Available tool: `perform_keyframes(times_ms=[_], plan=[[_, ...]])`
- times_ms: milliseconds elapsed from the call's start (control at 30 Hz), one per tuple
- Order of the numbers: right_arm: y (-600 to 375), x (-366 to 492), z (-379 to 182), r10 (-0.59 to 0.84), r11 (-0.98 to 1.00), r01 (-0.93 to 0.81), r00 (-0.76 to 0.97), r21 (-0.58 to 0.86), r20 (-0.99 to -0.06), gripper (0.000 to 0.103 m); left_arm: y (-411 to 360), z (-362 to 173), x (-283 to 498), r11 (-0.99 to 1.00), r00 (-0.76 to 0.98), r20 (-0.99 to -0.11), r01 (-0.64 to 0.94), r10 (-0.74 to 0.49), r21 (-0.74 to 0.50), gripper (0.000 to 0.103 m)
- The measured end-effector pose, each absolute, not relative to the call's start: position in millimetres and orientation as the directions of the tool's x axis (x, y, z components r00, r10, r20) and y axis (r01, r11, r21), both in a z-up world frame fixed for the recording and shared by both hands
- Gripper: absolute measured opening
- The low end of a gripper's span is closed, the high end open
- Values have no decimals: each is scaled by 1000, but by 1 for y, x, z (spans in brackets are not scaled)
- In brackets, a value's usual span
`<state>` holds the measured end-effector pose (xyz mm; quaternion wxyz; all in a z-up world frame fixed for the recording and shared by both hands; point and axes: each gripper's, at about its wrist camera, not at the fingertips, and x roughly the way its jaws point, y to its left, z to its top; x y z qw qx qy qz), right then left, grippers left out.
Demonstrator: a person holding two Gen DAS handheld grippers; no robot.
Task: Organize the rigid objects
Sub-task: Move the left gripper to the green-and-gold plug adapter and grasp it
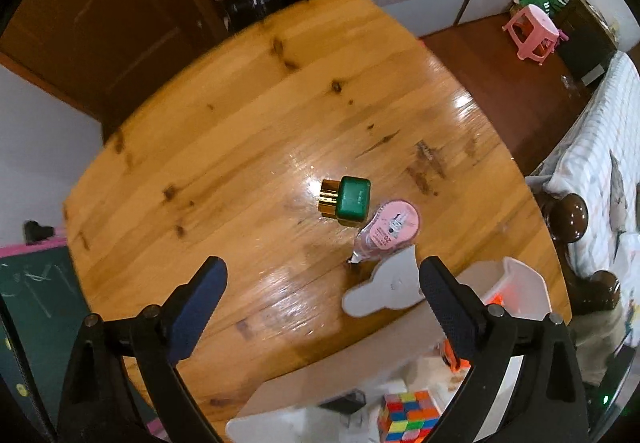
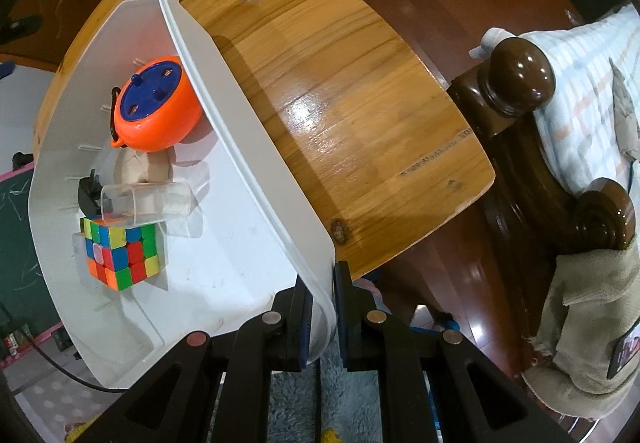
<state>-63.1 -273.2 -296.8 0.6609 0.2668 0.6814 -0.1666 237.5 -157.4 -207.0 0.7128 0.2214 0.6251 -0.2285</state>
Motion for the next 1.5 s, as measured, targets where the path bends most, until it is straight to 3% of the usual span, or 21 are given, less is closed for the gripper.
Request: perform_keyframes(times_ms=[367, 967, 1200, 1367, 1500], plan=[[-272, -63, -298, 128, 788, 606, 11, 108, -992, 11, -171, -264, 268, 838, 13, -999, 544, -48, -33, 98], [-271, -65, -297, 116, 780, 619, 12, 98, -993, 11, -178, -292, 283, 859, -3, -1000, 511, -31, -28, 97], [-270, -65, -297, 116, 780, 618, 12, 99, -993, 11, -176, -301, 284, 850, -1, -1000, 527, -5, -5, 90], [-270, -65, -296, 118, 778, 620, 13, 100, -993, 11, -182, -305, 283, 841, -3, -1000, 540, -16, -15, 76], [-271, -66, -296, 121, 775, 623, 13, 102, -993, 11, -184, -298, 281, 825, 26, -999, 565, -29, -9, 49]])
